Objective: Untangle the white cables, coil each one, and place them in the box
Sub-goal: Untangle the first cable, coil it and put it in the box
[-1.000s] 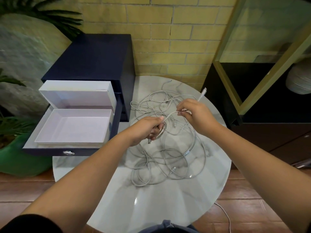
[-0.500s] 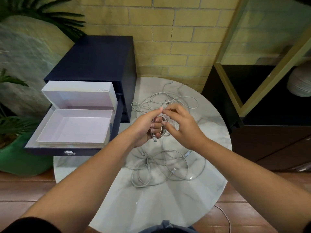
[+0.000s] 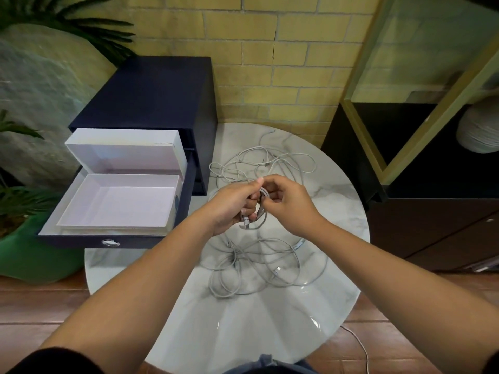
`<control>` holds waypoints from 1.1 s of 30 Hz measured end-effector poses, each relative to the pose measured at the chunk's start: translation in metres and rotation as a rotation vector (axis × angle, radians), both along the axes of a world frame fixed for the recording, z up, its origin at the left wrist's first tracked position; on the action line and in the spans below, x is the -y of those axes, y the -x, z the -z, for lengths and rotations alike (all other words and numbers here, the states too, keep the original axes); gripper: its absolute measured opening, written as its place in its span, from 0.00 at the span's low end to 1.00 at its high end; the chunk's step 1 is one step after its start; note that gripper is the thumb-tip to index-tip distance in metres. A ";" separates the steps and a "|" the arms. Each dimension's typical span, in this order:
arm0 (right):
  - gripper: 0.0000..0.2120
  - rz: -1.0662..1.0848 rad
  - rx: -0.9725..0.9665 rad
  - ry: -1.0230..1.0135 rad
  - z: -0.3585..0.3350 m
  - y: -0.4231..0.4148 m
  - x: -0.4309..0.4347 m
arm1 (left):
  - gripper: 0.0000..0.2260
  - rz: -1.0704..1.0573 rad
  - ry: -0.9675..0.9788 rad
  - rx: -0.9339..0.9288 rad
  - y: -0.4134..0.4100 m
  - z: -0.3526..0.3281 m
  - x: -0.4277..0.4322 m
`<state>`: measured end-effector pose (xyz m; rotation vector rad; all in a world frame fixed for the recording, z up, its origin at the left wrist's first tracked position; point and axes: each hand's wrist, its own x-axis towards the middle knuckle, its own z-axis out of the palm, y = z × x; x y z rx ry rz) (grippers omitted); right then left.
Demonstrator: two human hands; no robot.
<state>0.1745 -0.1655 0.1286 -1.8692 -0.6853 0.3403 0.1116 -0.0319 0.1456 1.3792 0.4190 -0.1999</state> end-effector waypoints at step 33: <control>0.21 0.143 0.371 0.056 0.007 0.024 -0.007 | 0.13 -0.282 -0.604 0.205 -0.004 0.010 0.012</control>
